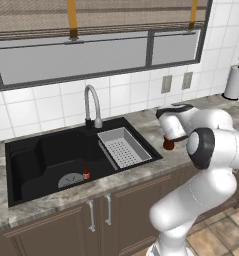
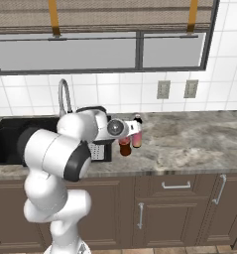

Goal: Place the large bottle from the dining counter next to the other large bottle outside the sink, and place the small bottle from the dining counter next to the other small bottle inside the sink.

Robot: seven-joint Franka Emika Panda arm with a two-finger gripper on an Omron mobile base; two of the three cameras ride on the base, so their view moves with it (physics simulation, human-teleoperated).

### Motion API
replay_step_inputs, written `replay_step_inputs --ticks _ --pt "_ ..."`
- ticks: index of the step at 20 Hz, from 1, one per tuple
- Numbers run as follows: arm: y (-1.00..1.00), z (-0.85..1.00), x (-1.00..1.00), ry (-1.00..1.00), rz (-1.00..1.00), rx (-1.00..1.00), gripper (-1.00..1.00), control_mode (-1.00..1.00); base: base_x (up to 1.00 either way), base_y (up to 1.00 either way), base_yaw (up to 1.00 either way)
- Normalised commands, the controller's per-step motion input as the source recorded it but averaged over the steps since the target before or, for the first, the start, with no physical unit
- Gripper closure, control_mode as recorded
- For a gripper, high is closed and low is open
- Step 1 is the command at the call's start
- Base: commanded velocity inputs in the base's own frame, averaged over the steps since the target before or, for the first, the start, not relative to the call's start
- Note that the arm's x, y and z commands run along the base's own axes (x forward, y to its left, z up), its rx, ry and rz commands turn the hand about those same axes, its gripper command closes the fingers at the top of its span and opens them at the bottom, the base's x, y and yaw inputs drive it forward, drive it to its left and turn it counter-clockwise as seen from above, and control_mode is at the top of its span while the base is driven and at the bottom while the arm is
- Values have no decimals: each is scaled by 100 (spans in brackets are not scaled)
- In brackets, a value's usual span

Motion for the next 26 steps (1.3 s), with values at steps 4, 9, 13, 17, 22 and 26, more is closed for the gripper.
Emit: replay_step_inputs --ticks 4,9,13,17,22,26 --pt "0 -13 -4 -7 0 0 100 -100 0 0 0" --pt "0 -10 -1 -5 0 0 -100 -100 0 0 0" --pt "0 -1 -13 -7 0 0 -100 -100 0 0 0" --pt "-2 0 -19 -7 0 0 -100 -100 0 0 0" --pt "-3 0 -11 -5 0 0 -100 -100 0 0 0" --pt "-2 11 -13 -5 0 0 -100 -100 0 0 0"
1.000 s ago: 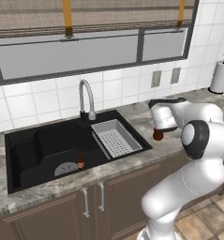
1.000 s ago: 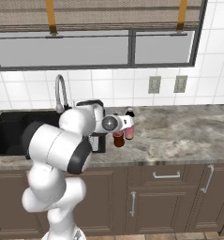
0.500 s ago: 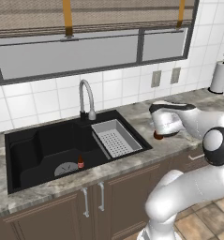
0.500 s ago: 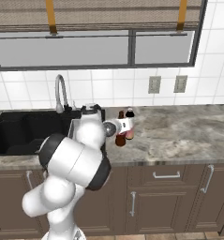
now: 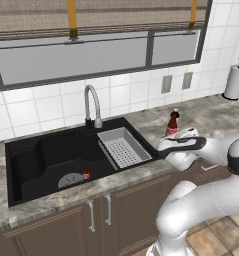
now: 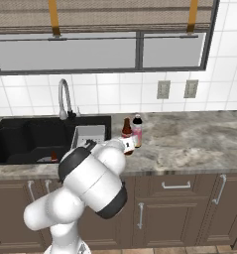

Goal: Place the large bottle from the dining counter next to the other large bottle outside the sink, and place the small bottle from the dining counter next to the other small bottle inside the sink.

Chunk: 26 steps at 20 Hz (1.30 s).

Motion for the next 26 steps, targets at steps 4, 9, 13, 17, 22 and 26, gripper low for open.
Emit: replay_step_inputs --ticks 4,9,13,17,22,26 --pt "0 49 -21 -7 0 0 -100 -100 0 0 0" --pt "0 75 1 -1 0 0 -100 -100 0 0 0" --pt "0 78 42 10 -3 0 -100 -100 0 0 0" --pt "0 72 49 23 -8 0 -100 -100 0 0 0" --pt "6 47 36 34 -13 0 -100 -100 0 0 0" --pt "23 9 16 44 -14 0 -100 -100 0 0 0"
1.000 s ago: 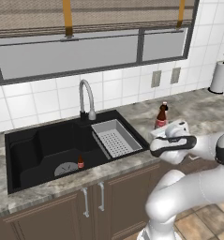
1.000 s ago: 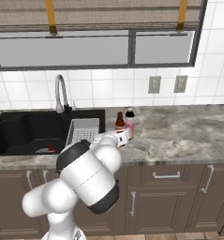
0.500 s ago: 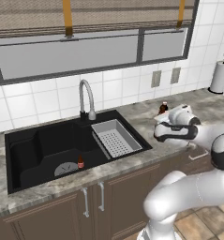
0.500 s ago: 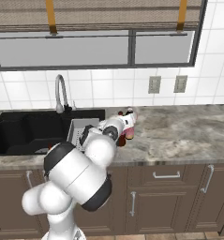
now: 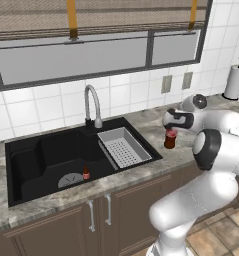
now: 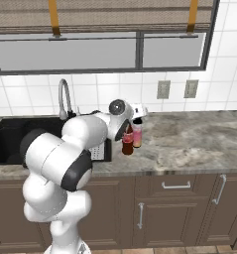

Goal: Place the large bottle from the dining counter next to the other large bottle outside the sink, and place the small bottle from the dining counter next to the other small bottle inside the sink.

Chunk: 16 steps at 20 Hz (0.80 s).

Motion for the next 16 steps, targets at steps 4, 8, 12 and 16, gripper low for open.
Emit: replay_step_inputs --ticks 4,8,12,16 --pt "42 0 -5 42 -10 -2 -100 -100 0 0 0" --pt "42 0 -29 31 -4 -1 -100 -100 0 0 0" --pt "18 9 -26 24 -3 1 -100 -100 0 0 0" --pt "11 0 -25 26 -2 2 -100 -100 0 0 0"
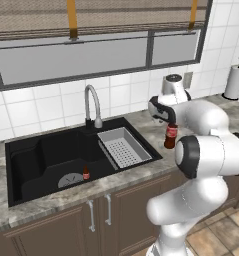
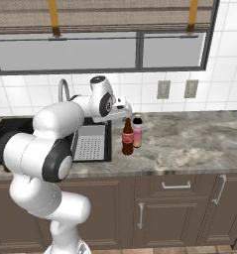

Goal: Place the large bottle from the dining counter next to the other large bottle outside the sink, and place the small bottle from the dining counter next to the other small bottle inside the sink.

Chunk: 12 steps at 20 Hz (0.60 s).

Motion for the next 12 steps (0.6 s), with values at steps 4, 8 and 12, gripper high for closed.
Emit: replay_step_inputs --ticks 4,8,12 --pt "1 -9 -34 23 0 0 -100 -100 0 0 0" --pt "0 -21 -55 10 0 0 -100 -100 0 0 0" --pt "0 -22 -62 0 0 0 -100 -100 0 0 0"
